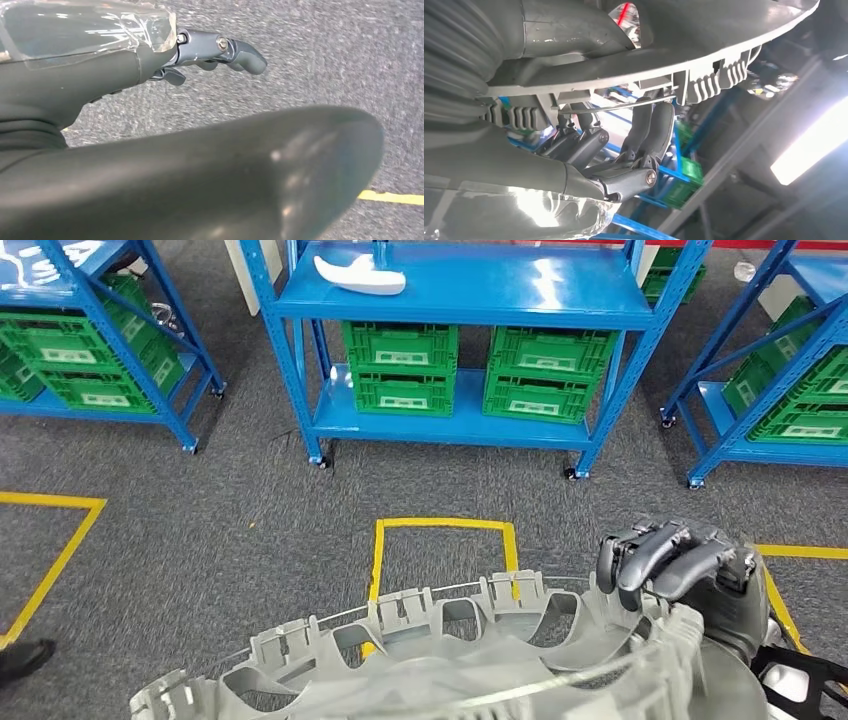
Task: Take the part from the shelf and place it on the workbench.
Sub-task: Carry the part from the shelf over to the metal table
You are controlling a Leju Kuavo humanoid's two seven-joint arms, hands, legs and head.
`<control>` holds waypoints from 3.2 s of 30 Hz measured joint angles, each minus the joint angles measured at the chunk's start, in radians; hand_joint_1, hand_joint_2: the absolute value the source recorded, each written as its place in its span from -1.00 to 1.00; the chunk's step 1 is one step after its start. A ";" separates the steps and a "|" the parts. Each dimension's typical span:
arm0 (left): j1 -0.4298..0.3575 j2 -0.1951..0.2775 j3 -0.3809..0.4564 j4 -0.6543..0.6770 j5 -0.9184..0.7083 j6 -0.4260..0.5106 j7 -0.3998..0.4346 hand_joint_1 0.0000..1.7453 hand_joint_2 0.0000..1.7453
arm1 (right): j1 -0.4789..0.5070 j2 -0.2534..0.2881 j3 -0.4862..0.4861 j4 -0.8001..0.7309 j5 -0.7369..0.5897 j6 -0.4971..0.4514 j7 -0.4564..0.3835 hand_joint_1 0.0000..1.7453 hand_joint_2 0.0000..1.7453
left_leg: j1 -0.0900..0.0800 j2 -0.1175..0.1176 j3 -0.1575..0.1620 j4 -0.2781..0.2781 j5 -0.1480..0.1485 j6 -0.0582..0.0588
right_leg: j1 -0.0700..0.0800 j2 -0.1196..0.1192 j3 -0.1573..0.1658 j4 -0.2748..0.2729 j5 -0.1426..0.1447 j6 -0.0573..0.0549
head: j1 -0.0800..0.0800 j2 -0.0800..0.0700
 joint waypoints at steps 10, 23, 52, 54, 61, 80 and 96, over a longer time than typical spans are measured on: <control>0.008 0.000 -0.001 -0.004 0.002 0.000 0.001 -1.00 -1.00 | 0.003 -0.006 0.000 -0.001 0.009 -0.015 0.012 1.00 1.00 | 0.002 -0.054 -0.154 0.060 0.097 -0.037 | -0.007 0.027 0.201 -0.164 -0.015 0.027 | 0.002 0.000; 0.010 0.004 -0.002 -0.008 0.000 0.001 -0.002 -1.00 -1.00 | 0.009 -0.010 0.001 -0.006 -0.003 -0.022 0.012 1.00 1.00 | -0.010 0.007 0.002 0.078 -0.048 0.000 | 0.014 -0.005 0.102 -0.154 0.082 -0.009 | -0.008 0.000; 0.006 -0.004 -0.008 -0.007 0.012 0.006 -0.003 -1.00 -1.00 | 0.013 -0.013 -0.002 -0.014 -0.006 -0.025 -0.004 1.00 1.00 | 0.015 0.005 -0.047 0.228 -0.072 -0.051 | -0.001 0.004 0.033 -0.124 0.117 -0.001 | -0.007 0.000; 0.005 -0.004 -0.015 -0.008 0.014 0.007 -0.005 -1.00 -1.00 | 0.016 -0.009 -0.009 -0.021 0.012 -0.035 -0.014 1.00 1.00 | 0.007 0.004 0.058 0.083 -0.098 -0.040 | -0.002 0.002 0.021 -0.127 0.140 0.010 | -0.006 0.000; -0.002 -0.004 -0.015 -0.008 -0.039 -0.006 -0.037 -1.00 -1.00 | 0.039 0.003 -0.044 -0.028 0.006 -0.022 -0.072 1.00 1.00 | -0.008 0.022 0.006 0.011 -0.021 0.004 | -0.009 0.003 -0.031 -0.009 0.025 0.006 | -0.003 0.000; -0.039 -0.005 0.059 0.012 -0.130 -0.029 -0.098 -1.00 -1.00 | 0.037 0.031 -0.067 -0.029 -0.003 0.002 -0.067 1.00 1.00 | 0.017 0.018 -0.176 0.350 -0.088 -0.073 | -0.004 -0.007 0.109 -0.161 0.080 -0.008 | -0.005 0.000; -0.070 -0.006 0.121 0.030 -0.151 -0.030 -0.115 -1.00 -1.00 | 0.008 0.033 -0.055 -0.017 0.060 0.008 -0.046 1.00 1.00 | -0.013 -0.019 -0.017 0.017 0.000 0.001 | -0.004 0.009 0.017 0.072 -0.012 0.017 | 0.001 0.000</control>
